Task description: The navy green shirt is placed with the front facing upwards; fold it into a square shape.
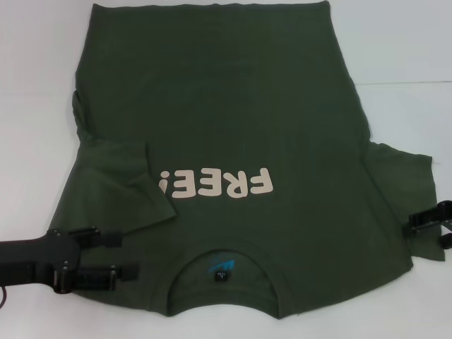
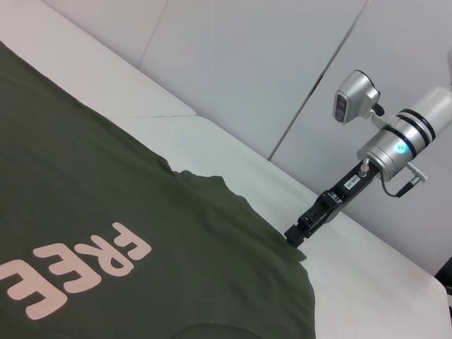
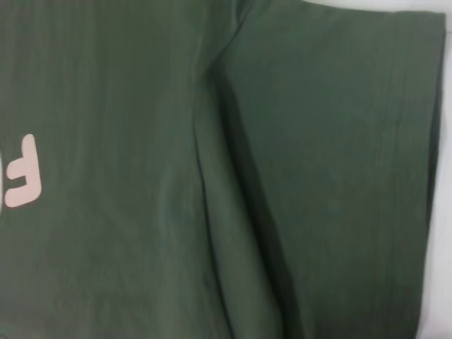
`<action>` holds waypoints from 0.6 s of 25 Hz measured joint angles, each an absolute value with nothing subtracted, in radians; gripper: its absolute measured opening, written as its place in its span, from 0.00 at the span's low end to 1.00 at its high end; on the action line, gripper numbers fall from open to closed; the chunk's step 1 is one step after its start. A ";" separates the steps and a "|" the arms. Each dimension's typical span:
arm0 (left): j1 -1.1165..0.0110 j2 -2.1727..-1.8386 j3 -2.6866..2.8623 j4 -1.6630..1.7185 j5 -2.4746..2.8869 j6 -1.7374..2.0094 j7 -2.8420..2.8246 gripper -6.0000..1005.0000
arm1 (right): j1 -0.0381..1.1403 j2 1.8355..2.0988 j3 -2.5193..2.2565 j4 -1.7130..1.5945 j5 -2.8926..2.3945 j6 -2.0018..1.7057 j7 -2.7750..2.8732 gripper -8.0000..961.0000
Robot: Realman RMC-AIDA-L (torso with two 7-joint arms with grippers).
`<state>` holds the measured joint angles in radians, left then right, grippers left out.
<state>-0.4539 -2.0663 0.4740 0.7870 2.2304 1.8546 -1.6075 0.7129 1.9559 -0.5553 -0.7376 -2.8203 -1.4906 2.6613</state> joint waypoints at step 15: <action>-0.454 -2.066 0.474 0.787 2.230 1.854 -1.608 0.92 | 0.704 1.939 -0.546 -0.677 -2.734 -1.489 2.636 0.95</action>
